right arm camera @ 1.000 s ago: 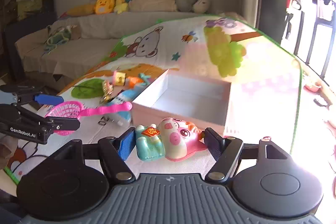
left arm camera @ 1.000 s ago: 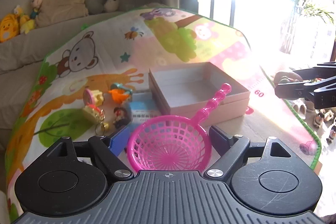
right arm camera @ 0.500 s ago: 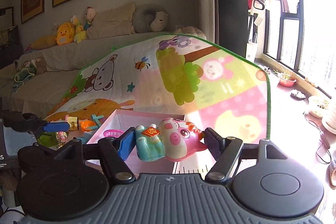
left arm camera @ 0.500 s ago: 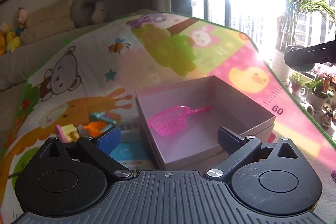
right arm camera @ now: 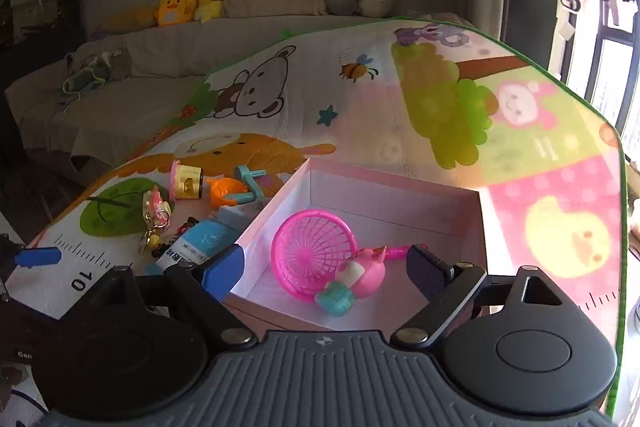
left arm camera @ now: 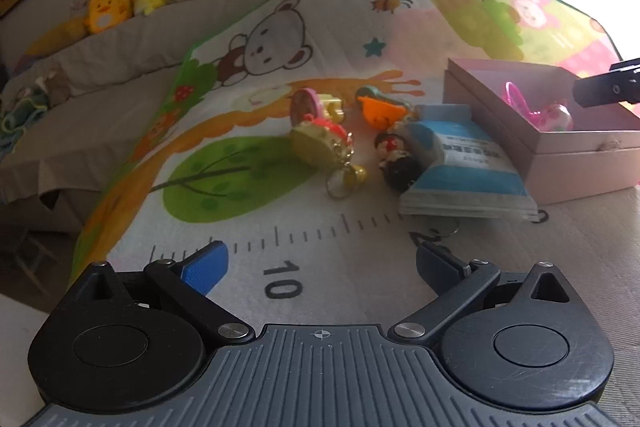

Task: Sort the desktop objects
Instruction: 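Grasp the blue wet-wipe pack with the right tool while the left tool grasps the black-and-red doll keychain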

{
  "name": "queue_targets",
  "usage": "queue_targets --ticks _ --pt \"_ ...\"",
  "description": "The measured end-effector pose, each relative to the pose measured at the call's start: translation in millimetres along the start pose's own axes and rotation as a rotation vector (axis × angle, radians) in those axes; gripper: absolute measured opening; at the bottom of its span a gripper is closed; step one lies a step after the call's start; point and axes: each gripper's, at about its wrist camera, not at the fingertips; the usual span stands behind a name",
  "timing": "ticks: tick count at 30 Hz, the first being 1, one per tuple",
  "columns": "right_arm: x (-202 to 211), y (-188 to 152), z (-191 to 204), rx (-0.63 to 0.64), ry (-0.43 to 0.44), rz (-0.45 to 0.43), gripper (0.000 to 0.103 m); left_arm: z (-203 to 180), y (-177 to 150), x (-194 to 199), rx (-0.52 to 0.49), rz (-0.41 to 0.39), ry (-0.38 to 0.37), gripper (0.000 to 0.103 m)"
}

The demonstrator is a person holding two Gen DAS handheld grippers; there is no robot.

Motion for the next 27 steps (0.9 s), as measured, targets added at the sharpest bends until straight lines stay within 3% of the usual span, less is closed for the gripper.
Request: queue_targets --ticks 1,3,5,8,11,15,17,22,27 --pt "-1.6 3.0 11.5 0.034 0.013 0.011 0.086 8.5 -1.9 -1.1 0.030 0.010 0.004 0.103" --pt "-9.8 15.8 25.8 0.047 0.069 0.059 0.065 20.1 -4.5 -3.4 0.078 0.026 -0.021 0.103" --pt "-25.7 34.6 32.8 0.015 0.116 0.117 0.055 25.0 -11.0 -4.8 0.098 0.032 -0.036 0.103" --pt "-56.6 62.2 43.8 -0.004 0.133 0.184 0.051 25.5 -15.1 -4.7 0.111 0.029 -0.050 0.103" --pt "-95.3 83.4 57.9 0.016 0.086 0.262 0.047 24.6 -18.0 -1.0 0.115 0.001 -0.056 0.103" --pt "-149.3 100.9 65.9 0.049 -0.046 0.342 0.030 26.8 -18.8 1.2 0.137 -0.011 -0.069 0.103" --pt "-166.8 103.7 65.9 0.038 -0.066 0.388 0.024 29.6 -19.4 2.6 0.158 -0.020 -0.070 0.103" --pt "-162.9 98.0 76.4 0.039 -0.018 0.418 0.023 33.8 -19.5 3.8 0.181 -0.029 -0.089 0.103" --pt "-136.1 72.7 93.1 0.005 0.171 0.528 0.023 40.6 -19.4 2.2 0.223 -0.017 -0.099 0.103"
Point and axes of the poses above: each gripper's, at about its wrist camera, not at the fingertips, and x roughly against the way its jaws point, z to its left, y to its top, and after that the axes turned 5 degrees about z, right-handed
